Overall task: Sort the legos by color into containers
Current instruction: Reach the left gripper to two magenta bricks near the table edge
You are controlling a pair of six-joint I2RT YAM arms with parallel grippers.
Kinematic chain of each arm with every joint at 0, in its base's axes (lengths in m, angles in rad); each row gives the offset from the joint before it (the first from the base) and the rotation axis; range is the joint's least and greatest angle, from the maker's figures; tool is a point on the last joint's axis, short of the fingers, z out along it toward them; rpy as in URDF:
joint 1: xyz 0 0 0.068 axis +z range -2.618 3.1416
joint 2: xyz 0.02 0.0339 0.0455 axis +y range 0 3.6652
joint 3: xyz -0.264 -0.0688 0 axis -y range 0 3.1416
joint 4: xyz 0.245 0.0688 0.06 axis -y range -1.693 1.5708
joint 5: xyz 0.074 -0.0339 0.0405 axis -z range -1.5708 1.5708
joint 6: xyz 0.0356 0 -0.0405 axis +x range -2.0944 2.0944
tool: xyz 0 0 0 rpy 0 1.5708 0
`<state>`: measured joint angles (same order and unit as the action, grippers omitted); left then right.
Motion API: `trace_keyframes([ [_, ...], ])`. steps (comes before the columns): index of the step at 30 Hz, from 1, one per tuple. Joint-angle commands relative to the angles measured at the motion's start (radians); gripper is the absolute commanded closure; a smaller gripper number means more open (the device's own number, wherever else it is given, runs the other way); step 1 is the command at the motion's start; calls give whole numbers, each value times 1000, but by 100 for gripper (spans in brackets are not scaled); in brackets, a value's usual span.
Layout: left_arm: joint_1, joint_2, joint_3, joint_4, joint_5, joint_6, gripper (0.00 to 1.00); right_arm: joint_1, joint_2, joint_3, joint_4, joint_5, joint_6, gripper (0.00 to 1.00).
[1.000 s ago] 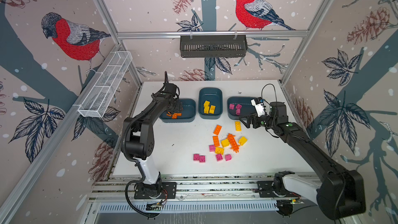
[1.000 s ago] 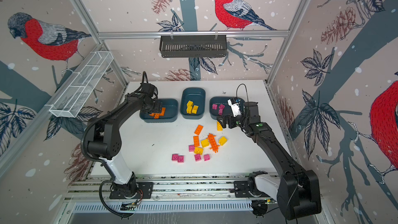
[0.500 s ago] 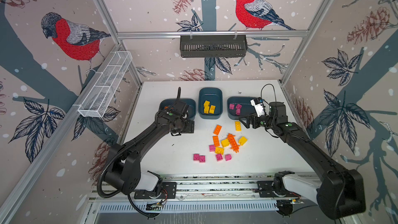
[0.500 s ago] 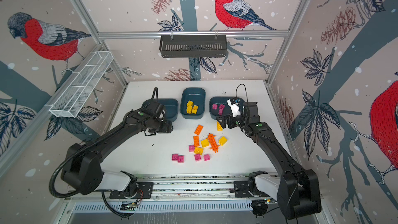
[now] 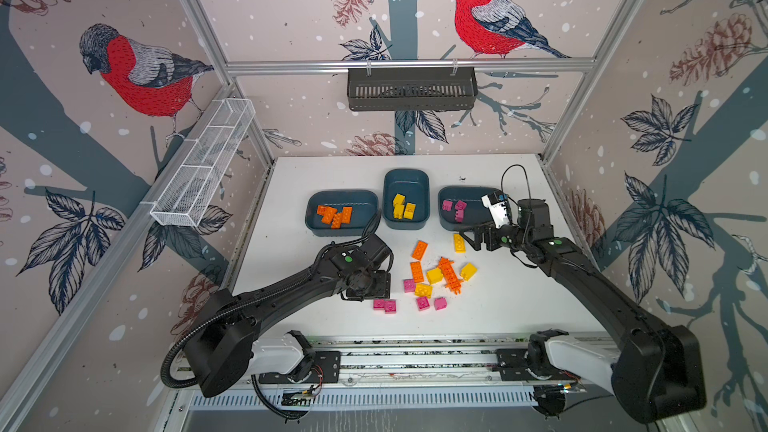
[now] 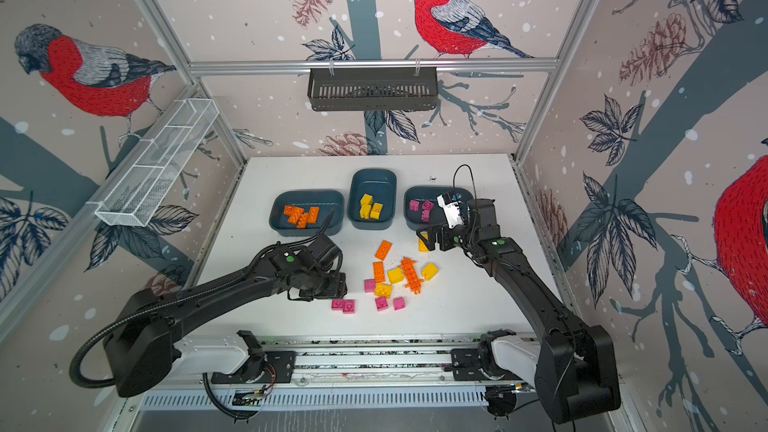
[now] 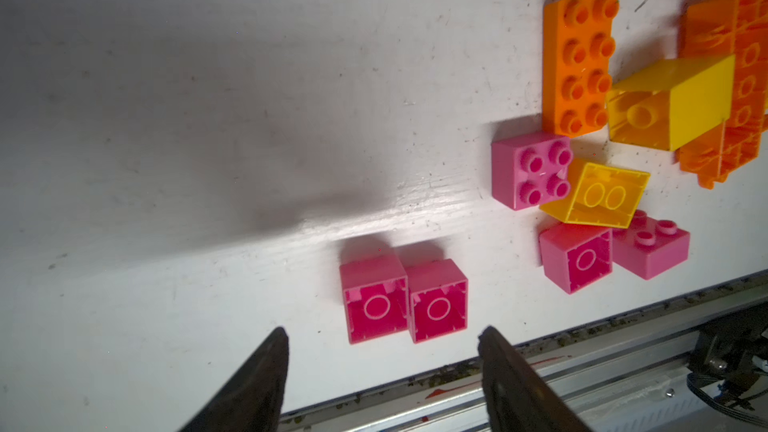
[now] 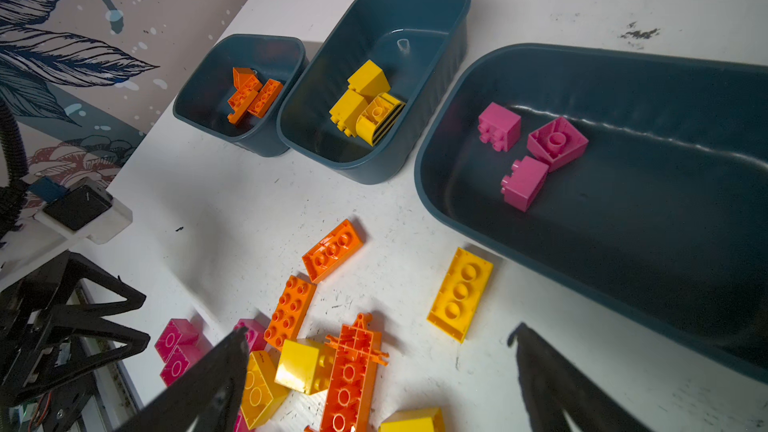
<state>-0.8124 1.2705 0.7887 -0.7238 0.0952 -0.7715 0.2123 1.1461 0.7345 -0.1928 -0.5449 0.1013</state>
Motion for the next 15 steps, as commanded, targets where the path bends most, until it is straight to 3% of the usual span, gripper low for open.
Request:
trace_keyframes([
  [1,-6,-33,-43,-74,-1,-29,32,3,3,-3,6,-1,-6,1],
  [7,-15,-74,-129,-54,47,-32,37,7,3,-15,12,1,0,0],
  [15,-24,-1,-163,32,72,-11,38,9,-1,-21,9,6,-3,1],
])
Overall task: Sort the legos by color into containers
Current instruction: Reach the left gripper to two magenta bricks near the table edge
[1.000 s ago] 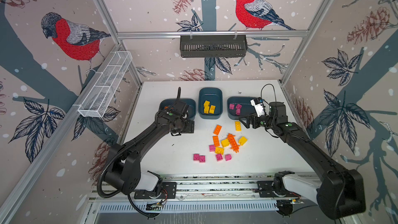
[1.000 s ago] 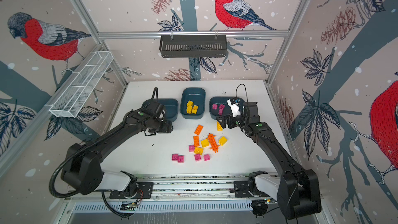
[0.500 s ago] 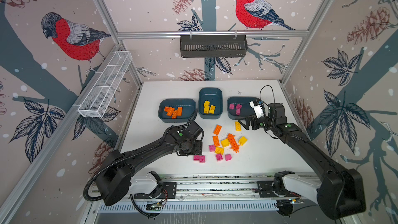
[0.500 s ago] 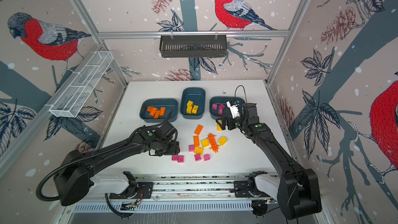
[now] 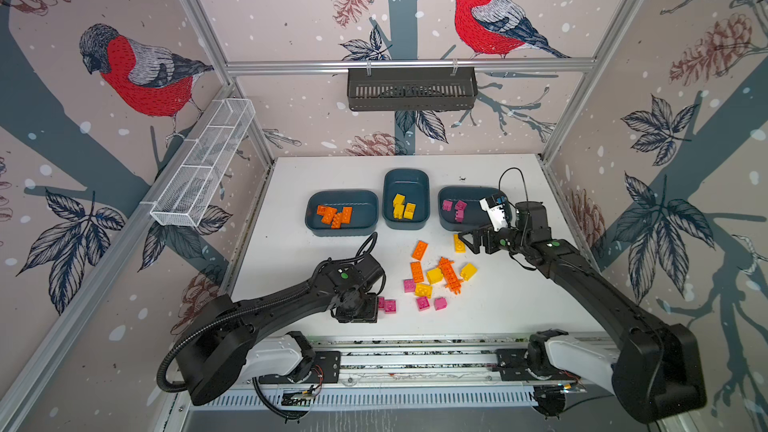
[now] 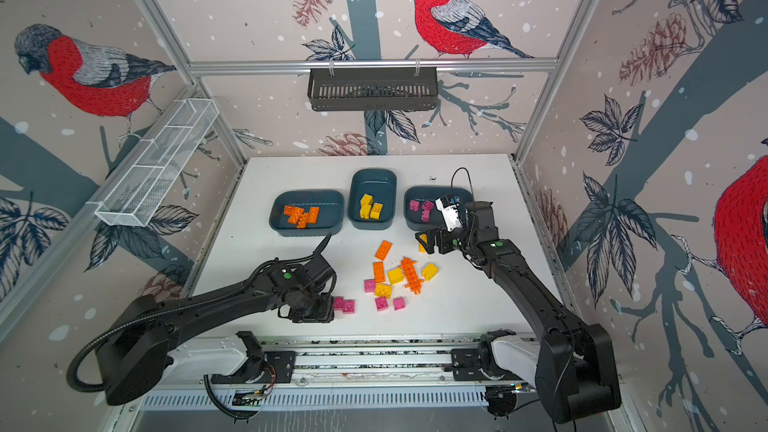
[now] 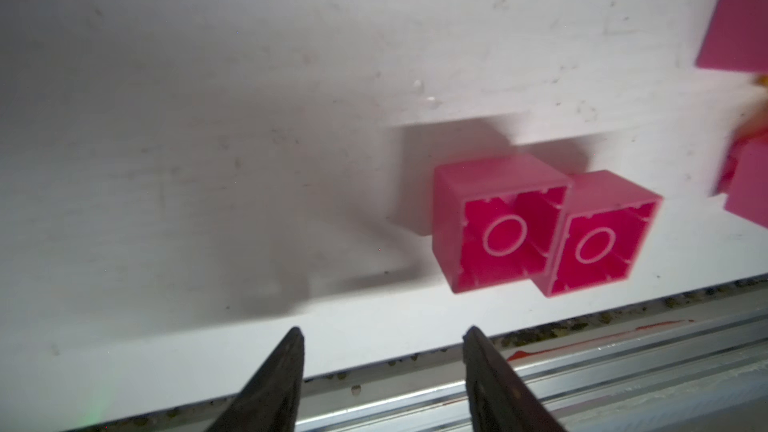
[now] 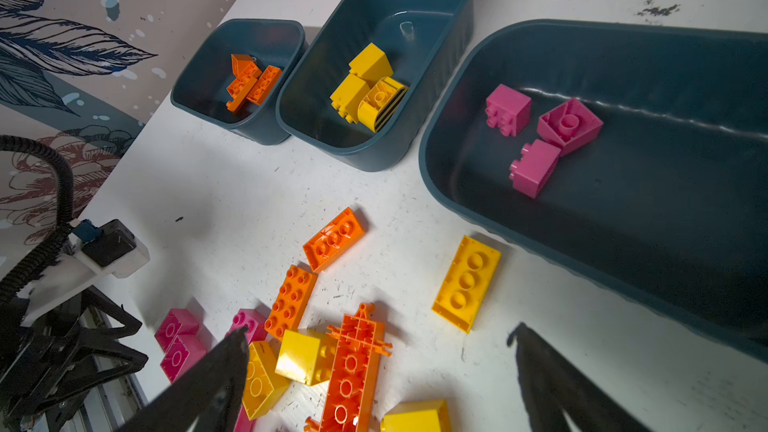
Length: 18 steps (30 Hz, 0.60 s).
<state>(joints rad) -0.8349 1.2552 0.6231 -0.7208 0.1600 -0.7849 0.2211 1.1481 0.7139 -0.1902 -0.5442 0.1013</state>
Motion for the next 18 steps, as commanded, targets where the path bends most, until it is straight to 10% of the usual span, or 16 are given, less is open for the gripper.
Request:
trace_keyframes([
  [1,-3,23,7,39,4,4,38,1,-2,-1,6,9,-3,1],
  [18,-3,162,122,103,-47,-12,34,0,-1,-2,8,7,-6,1],
])
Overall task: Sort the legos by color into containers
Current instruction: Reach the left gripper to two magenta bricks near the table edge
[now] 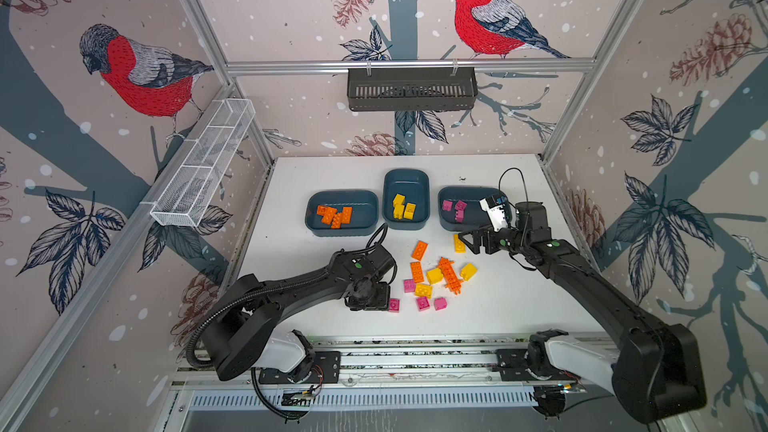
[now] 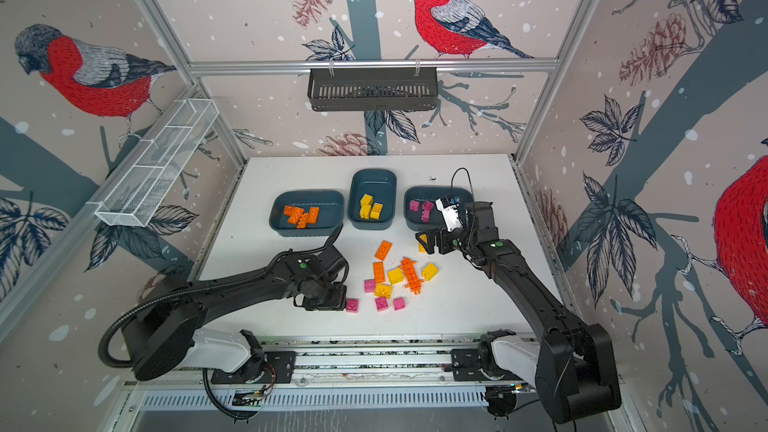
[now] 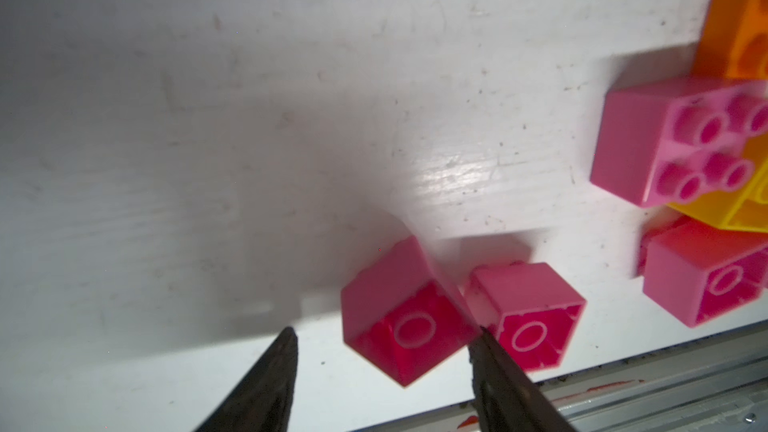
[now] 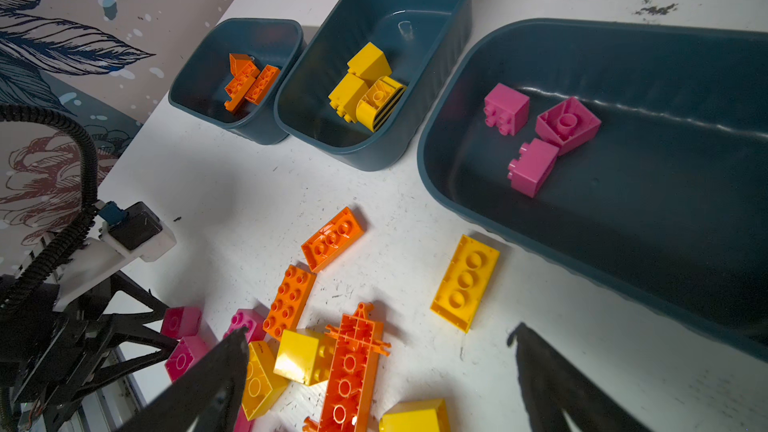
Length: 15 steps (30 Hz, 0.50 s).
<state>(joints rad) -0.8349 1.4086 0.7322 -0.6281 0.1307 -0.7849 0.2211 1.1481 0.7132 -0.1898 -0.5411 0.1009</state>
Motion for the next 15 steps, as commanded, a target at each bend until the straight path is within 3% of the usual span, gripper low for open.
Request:
trace_keyframes([
  [1,-2,11,13,14,-17,-16,33,0,-3,-1,9,4,-6,0],
  [15,-2,52,57,-41,-69,2,37,-9,-4,-15,16,-4,-7,1],
])
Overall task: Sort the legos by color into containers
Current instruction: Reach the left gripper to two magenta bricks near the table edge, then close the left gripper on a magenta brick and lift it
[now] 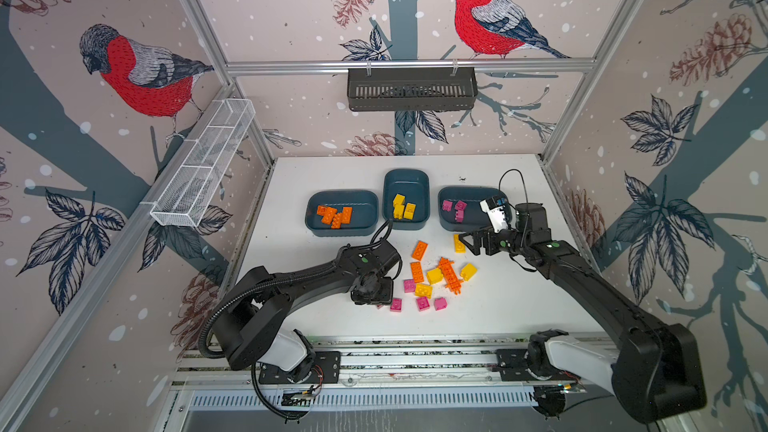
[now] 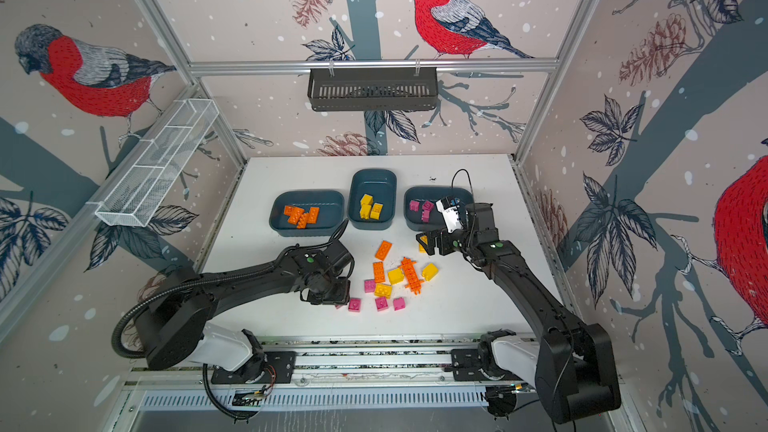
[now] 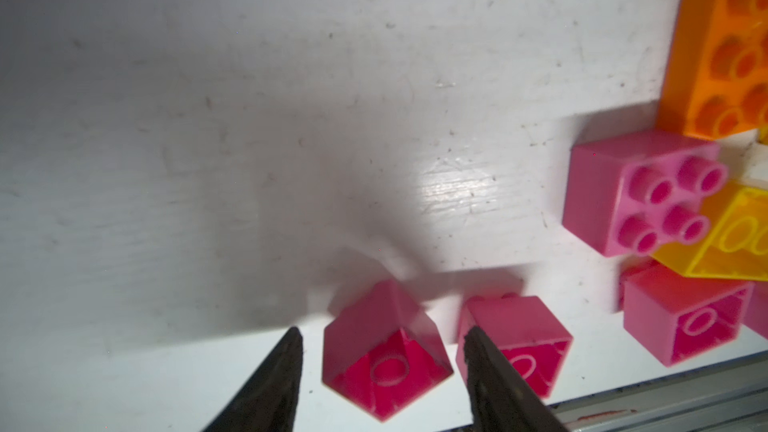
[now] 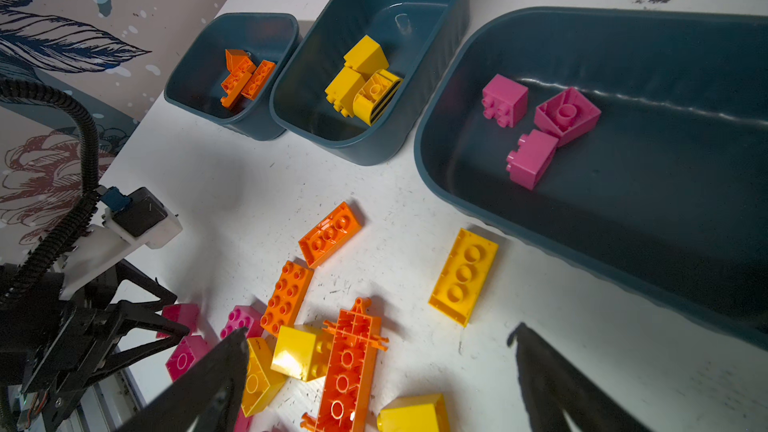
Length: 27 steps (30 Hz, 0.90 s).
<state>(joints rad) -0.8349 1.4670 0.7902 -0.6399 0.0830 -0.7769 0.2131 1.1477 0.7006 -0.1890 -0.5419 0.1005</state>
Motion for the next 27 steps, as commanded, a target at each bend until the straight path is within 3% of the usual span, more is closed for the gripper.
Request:
trace_keyframes([
  [1,-2,-11,-4,-31,-26,-13,37,-2,-4,-3,16,-4,-8,1],
  [13,-2,-79,-41,-107,-48,-32,38,-9,7,7,20,-21,-10,1],
  [27,-9,-24,-12,-67,-37,-13,49,-11,-4,-5,17,-20,-13,0],
])
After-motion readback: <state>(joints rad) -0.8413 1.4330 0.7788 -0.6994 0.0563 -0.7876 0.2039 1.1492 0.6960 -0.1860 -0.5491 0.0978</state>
